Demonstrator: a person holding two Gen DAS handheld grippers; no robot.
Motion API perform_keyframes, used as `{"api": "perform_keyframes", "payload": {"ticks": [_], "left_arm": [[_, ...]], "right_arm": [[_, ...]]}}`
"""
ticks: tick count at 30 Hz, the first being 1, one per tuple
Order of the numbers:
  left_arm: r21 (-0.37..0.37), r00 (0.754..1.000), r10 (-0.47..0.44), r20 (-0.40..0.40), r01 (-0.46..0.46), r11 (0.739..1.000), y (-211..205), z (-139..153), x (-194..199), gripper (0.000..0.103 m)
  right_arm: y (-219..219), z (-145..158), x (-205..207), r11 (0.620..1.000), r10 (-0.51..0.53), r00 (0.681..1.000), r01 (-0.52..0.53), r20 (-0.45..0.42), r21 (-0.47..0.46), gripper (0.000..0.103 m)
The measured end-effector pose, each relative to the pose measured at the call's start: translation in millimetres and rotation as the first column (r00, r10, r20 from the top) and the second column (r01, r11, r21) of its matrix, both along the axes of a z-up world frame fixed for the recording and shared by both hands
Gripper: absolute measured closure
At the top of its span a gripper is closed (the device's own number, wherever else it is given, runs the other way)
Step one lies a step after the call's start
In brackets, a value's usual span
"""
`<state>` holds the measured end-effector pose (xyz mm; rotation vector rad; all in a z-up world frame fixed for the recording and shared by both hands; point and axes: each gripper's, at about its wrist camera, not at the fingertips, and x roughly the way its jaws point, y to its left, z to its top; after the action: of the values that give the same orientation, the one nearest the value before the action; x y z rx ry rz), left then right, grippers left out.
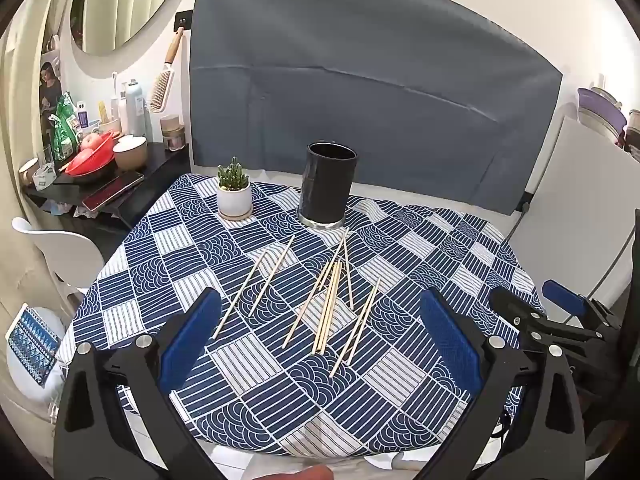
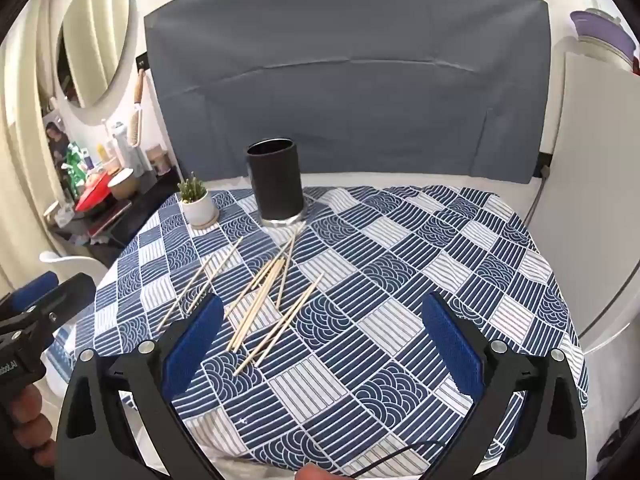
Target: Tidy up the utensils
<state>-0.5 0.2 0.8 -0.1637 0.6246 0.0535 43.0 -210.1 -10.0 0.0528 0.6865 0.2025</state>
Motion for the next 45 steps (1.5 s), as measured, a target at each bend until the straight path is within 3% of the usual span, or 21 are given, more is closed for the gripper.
{"api": "perform_keyframes", "payload": {"ticks": [28, 45], "left_arm": [[-0.024, 1.0, 0.006, -0.02, -0.007, 1.0, 5, -7, -2, 0.006], [-0.033, 0.999, 0.002, -0.042, -0.003, 0.999, 11, -11, 1, 0.006]], "right_arm": [[3, 3, -7, 1.0, 0.016, 0.999, -0.016, 0.029, -0.02, 0.008], [-1, 2, 0, 0.999, -0.046, 0.999, 0.046, 0.013, -0.015, 0.008]]}}
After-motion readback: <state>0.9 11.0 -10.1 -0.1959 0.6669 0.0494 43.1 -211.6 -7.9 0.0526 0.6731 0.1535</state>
